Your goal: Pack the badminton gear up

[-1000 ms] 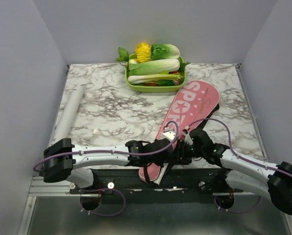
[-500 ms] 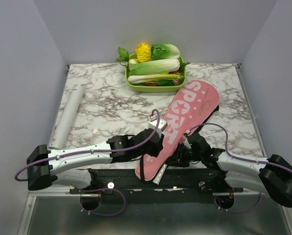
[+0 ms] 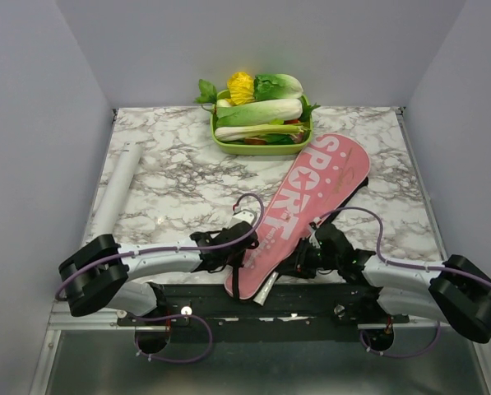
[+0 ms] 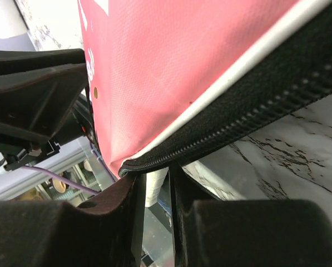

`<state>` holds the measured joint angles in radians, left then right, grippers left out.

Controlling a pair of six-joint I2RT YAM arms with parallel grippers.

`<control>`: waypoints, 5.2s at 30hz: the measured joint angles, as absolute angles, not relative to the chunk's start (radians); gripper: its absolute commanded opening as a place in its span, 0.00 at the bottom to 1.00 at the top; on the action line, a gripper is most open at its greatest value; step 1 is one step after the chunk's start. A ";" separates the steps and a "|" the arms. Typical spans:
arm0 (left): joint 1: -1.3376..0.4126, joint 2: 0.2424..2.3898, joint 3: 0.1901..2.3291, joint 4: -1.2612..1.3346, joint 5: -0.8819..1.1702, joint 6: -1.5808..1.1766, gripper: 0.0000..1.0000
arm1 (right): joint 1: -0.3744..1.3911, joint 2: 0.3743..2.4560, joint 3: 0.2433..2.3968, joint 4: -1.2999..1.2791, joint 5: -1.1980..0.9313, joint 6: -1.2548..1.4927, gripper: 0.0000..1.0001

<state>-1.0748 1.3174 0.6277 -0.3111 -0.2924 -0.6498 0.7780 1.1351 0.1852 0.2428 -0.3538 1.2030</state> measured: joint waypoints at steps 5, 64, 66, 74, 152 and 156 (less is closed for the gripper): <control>-1.073 1.361 0.603 -0.203 -0.255 -0.669 0.29 | 0.778 1.095 0.168 0.242 -0.314 1.209 0.28; -1.127 1.131 0.802 -0.332 -0.248 -0.696 0.27 | 0.820 0.717 0.538 -0.657 0.343 1.147 0.61; -1.128 1.217 0.839 -0.310 -0.221 -0.680 0.28 | 0.803 0.762 0.561 -0.696 0.381 1.147 0.63; -1.128 1.484 0.952 -0.231 -0.152 -0.638 0.27 | 0.526 0.942 0.649 -0.672 0.417 1.044 0.64; -0.521 1.275 0.516 0.052 0.091 -0.625 0.32 | 0.145 1.683 0.998 -0.570 0.170 0.496 0.41; -0.521 1.275 0.516 0.048 0.090 -0.624 0.32 | 0.145 1.693 1.007 -0.571 0.172 0.496 0.31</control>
<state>-0.5213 1.2755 0.5159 0.0479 0.0902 -0.6243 0.1448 1.6928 1.0069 -0.5709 0.1719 0.4965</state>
